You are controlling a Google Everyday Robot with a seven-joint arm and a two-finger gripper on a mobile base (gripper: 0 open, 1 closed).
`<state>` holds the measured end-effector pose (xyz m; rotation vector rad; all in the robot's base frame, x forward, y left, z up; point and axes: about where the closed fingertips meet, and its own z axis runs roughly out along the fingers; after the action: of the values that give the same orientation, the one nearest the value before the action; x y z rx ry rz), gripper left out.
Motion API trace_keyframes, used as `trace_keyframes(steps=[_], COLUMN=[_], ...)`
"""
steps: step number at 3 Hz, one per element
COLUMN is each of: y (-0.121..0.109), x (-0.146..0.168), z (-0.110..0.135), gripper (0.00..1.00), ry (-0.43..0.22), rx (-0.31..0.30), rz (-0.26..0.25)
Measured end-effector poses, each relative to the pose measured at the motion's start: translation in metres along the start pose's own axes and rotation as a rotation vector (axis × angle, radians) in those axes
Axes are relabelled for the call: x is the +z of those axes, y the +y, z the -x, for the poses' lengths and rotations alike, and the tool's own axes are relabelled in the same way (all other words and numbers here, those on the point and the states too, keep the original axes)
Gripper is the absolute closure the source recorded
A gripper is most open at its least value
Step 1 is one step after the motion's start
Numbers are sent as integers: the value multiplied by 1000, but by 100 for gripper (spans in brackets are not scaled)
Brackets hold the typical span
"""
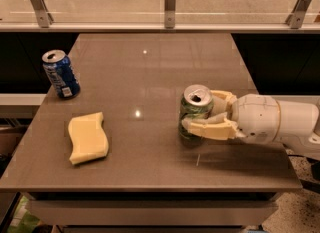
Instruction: Pick green can
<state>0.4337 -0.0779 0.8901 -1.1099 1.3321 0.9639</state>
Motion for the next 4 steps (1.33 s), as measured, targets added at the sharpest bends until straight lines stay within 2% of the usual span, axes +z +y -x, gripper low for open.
trace_keyframes(steps=[2,4], y=[-21,-15], x=[4,6], z=[36,77], gripper=[100,100], ry=[38,80], rx=[-90,-202], rz=[-10,-18])
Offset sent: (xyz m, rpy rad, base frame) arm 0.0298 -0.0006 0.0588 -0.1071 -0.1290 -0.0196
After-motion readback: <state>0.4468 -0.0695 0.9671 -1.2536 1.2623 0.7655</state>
